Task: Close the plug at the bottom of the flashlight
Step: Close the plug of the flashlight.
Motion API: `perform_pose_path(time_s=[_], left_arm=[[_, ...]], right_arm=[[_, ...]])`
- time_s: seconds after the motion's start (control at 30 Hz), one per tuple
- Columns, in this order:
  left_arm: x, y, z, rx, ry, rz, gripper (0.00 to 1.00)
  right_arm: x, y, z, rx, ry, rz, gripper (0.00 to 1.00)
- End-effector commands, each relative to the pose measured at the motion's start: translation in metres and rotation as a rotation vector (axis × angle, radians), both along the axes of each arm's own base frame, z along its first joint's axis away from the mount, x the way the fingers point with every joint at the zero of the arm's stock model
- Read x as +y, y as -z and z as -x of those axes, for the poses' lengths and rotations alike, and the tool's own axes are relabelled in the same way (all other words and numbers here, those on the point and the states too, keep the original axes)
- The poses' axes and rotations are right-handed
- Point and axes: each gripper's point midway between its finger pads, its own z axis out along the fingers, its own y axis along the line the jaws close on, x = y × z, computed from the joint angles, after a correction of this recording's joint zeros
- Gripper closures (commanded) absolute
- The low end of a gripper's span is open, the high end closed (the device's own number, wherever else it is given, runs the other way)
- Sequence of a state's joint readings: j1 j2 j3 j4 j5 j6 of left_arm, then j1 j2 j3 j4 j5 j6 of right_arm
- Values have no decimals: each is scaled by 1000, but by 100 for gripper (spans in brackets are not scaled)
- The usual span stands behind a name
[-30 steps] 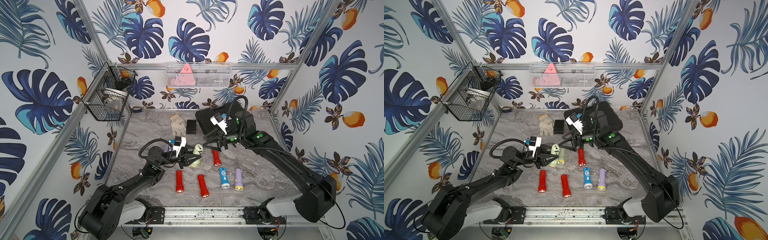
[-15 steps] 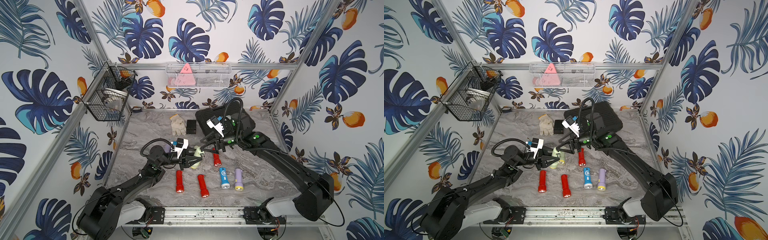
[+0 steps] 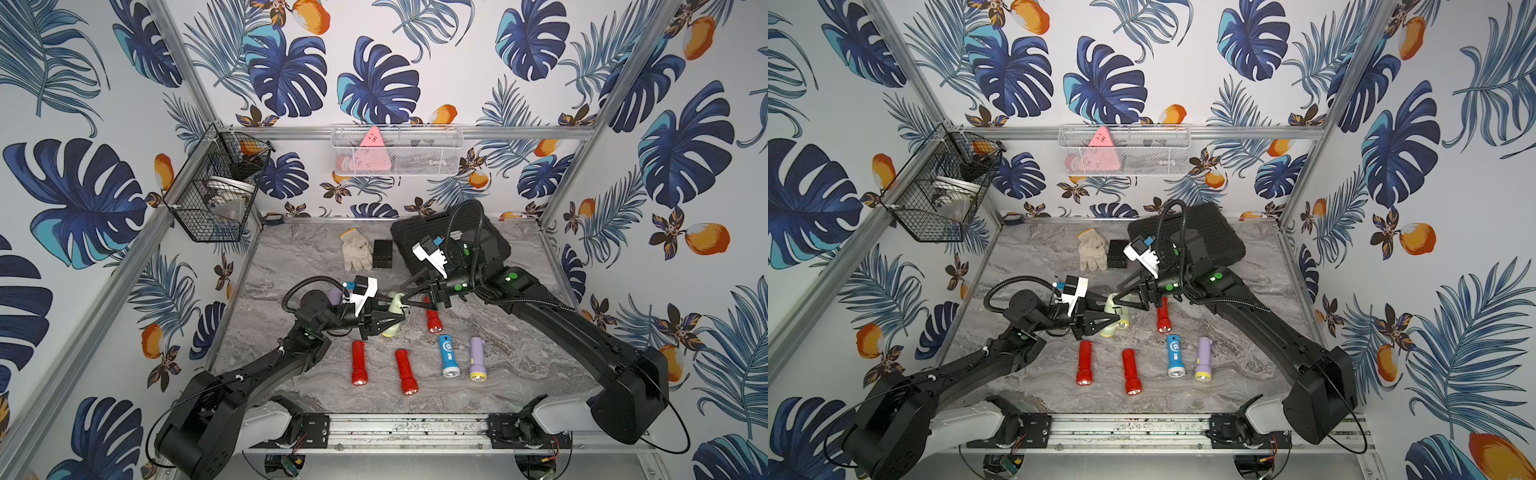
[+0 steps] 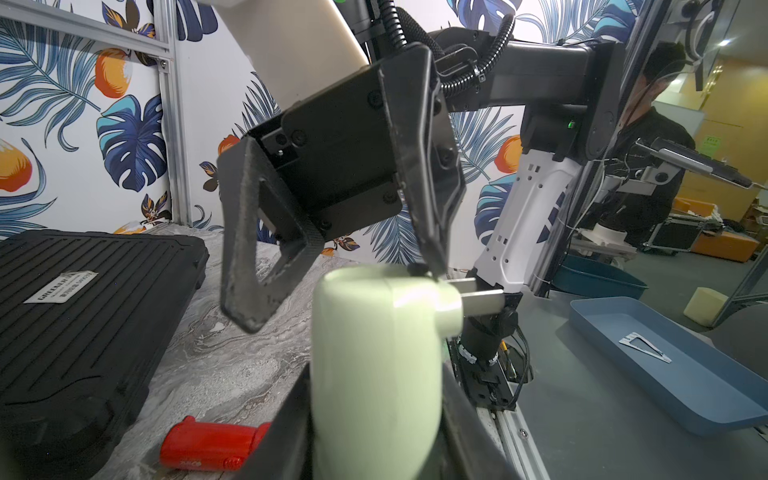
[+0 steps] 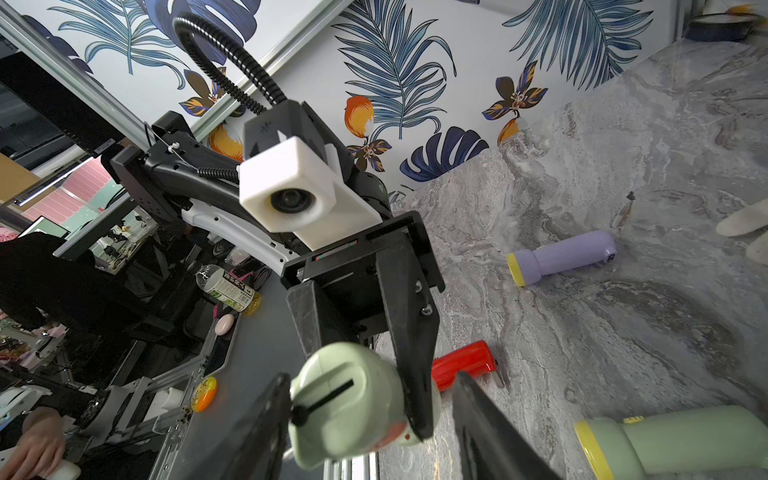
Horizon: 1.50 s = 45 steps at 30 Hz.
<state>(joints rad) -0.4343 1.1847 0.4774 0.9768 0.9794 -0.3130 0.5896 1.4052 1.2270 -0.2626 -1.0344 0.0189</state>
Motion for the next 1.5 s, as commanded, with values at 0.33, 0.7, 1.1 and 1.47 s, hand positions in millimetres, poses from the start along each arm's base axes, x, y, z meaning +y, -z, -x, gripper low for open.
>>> perform_pose_path(time_s=[0.33, 0.7, 1.1, 1.47], left_arm=[[0, -23, 11, -58, 61, 60, 100], [-1, -42, 13, -62, 106, 136, 100], [0, -37, 12, -91, 59, 43, 100], [0, -40, 17, -85, 91, 74, 100]], right_arm=[[6, 10, 2, 31, -28, -4, 49], [3, 17, 7, 49, -42, 10, 66], [4, 25, 7, 63, -45, 10, 82], [4, 20, 6, 47, -38, -4, 92]])
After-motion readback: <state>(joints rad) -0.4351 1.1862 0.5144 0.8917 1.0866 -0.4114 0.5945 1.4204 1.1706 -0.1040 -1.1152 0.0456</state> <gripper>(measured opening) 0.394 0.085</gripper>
